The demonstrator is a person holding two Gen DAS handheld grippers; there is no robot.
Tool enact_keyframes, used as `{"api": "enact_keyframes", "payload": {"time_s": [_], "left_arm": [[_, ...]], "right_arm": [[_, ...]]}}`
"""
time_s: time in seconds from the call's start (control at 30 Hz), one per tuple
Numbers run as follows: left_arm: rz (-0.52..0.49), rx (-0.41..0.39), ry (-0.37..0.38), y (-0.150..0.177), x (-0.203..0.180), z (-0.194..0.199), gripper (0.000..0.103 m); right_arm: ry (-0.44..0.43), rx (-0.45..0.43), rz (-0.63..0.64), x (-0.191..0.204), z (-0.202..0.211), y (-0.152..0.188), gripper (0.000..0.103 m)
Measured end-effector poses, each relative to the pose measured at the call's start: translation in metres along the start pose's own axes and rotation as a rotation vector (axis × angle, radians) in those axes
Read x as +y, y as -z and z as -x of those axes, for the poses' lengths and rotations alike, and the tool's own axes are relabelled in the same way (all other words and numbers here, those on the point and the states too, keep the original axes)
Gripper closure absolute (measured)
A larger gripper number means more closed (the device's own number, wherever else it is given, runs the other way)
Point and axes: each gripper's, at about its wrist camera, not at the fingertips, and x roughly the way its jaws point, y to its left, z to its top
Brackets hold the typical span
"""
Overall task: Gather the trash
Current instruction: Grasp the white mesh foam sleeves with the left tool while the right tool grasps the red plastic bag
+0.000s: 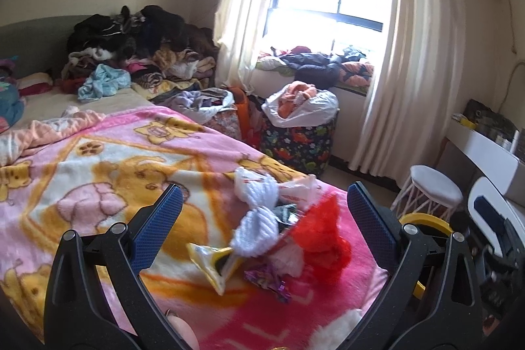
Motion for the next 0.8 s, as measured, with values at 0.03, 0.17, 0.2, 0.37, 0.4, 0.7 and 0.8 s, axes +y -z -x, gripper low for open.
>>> {"api": "enact_keyframes", "payload": {"time_s": [0.03, 0.17, 0.2, 0.37, 0.4, 0.7, 0.8], "left_arm": [[0.006, -0.008, -0.006, -0.002, 0.004, 0.0, 0.011], [0.025, -0.027, -0.044, -0.01, 0.022, -0.004, 0.011], [0.03, -0.03, -0.053, -0.012, 0.026, -0.006, 0.011], [0.052, -0.022, -0.097, -0.022, 0.048, -0.014, 0.011], [0.053, -0.014, -0.104, -0.023, 0.051, -0.018, 0.011], [0.055, 0.108, -0.029, -0.016, 0.074, -0.062, 0.011], [0.041, 0.147, 0.015, -0.013, 0.069, -0.077, 0.011]], "right_arm": [[-0.01, 0.01, 0.003, 0.002, -0.003, 0.0, 0.006], [-0.046, 0.042, 0.011, 0.011, -0.015, -0.002, 0.006], [-0.058, 0.052, 0.013, 0.011, -0.019, -0.002, 0.006], [-0.095, 0.088, 0.032, 0.021, -0.034, -0.003, 0.006], [-0.105, 0.1, 0.036, 0.024, -0.038, -0.002, 0.006], [-0.159, 0.248, 0.059, 0.03, -0.085, 0.013, 0.006], [-0.158, 0.317, 0.031, 0.021, -0.1, 0.022, 0.006]]}}
